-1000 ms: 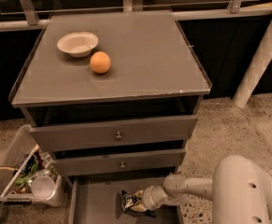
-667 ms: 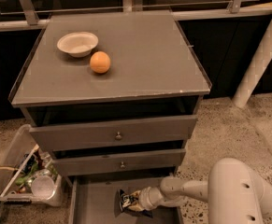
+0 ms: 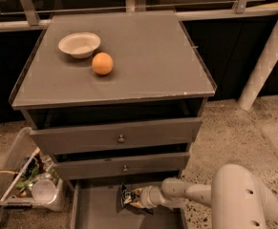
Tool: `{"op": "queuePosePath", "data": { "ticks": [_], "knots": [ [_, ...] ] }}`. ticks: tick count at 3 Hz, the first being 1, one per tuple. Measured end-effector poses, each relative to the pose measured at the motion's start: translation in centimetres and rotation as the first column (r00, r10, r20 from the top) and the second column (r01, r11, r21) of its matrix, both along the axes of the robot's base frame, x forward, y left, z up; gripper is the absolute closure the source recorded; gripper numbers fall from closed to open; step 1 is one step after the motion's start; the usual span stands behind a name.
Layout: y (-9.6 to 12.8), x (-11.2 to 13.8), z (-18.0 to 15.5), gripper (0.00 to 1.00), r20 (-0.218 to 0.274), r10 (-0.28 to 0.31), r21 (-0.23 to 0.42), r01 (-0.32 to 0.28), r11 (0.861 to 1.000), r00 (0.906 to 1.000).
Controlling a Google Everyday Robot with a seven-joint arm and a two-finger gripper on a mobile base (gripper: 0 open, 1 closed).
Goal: Place blue chip bag into bottom drawer
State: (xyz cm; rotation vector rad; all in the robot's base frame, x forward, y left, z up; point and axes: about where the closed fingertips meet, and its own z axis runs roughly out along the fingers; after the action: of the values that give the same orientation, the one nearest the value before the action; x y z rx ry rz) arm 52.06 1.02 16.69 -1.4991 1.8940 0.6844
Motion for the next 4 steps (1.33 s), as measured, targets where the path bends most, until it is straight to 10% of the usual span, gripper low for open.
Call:
{"op": "queuePosePath", "data": {
  "ticks": [4],
  "knots": [
    [0.02,0.05,0.00,0.13,0.001,-0.001,0.000,0.001,1.000,1.0000]
  ]
}}
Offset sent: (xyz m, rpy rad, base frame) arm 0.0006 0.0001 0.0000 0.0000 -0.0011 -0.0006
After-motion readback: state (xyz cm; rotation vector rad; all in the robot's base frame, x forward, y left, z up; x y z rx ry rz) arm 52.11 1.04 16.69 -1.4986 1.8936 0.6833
